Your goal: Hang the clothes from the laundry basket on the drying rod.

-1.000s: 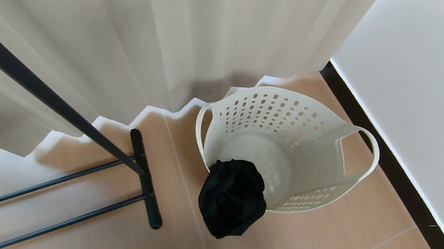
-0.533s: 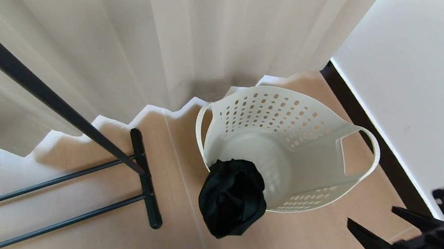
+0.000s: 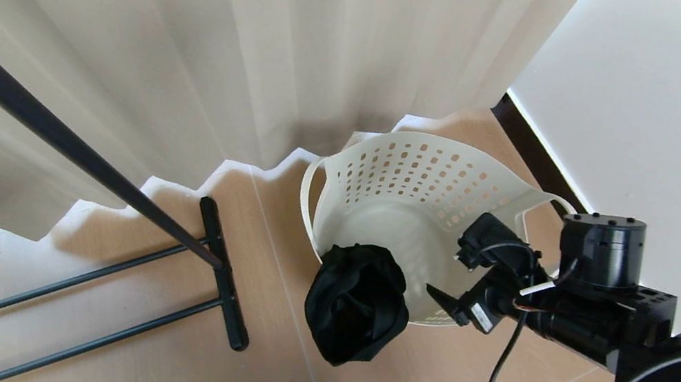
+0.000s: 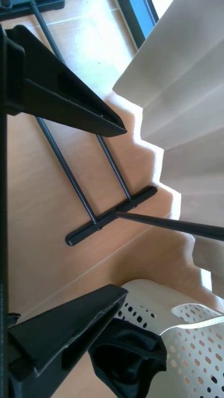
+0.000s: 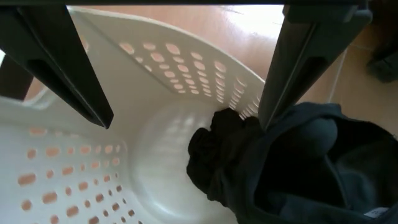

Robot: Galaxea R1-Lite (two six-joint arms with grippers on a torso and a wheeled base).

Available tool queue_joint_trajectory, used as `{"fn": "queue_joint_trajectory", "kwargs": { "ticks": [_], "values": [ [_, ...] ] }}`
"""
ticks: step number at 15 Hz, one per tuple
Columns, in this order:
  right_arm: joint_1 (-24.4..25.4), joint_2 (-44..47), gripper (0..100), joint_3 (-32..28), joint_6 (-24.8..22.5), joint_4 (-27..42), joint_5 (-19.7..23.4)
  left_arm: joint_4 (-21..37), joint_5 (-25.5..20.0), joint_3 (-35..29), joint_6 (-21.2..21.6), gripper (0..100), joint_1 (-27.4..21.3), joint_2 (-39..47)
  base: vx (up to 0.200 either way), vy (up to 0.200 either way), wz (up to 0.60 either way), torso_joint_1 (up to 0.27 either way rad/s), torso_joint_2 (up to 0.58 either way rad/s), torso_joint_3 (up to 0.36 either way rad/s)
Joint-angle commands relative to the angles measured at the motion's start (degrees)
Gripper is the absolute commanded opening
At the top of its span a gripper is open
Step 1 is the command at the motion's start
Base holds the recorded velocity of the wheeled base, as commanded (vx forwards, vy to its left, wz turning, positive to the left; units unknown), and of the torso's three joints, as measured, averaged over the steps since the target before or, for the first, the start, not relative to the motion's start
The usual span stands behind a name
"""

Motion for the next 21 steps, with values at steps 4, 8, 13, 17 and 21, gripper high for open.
{"fn": "queue_joint_trajectory", "kwargs": {
  "ticks": [4,8,13,17,21],
  "values": [
    [5.2,7.2,100,-4.9,-3.5,-0.1,-2.2,-0.1,0.0,0.0,0.0,100,0.0,0.1,0.0,0.0,0.0,0.0,0.0,0.0],
    [7.9,12.7,100,-9.8,-3.5,-0.1,-7.7,-0.1,0.0,0.0,0.0,100,0.0,0.1,0.0,0.0,0.0,0.0,0.0,0.0],
    [7.6,19.1,100,-15.4,-3.5,-0.4,-10.0,-0.1,0.0,0.0,0.0,100,0.0,0.1,0.0,0.0,0.0,0.0,0.0,0.0],
    [7.4,22.0,100,-20.3,-3.2,-0.9,-11.5,-0.1,0.1,0.0,0.0,100,0.0,0.1,0.0,0.0,0.0,0.0,0.0,0.0],
    [6.8,23.7,100,-23.9,-2.4,-1.0,-11.6,-0.1,0.1,0.0,0.0,100,0.0,0.1,0.0,0.0,0.0,0.0,0.0,0.0]
  ]
}}
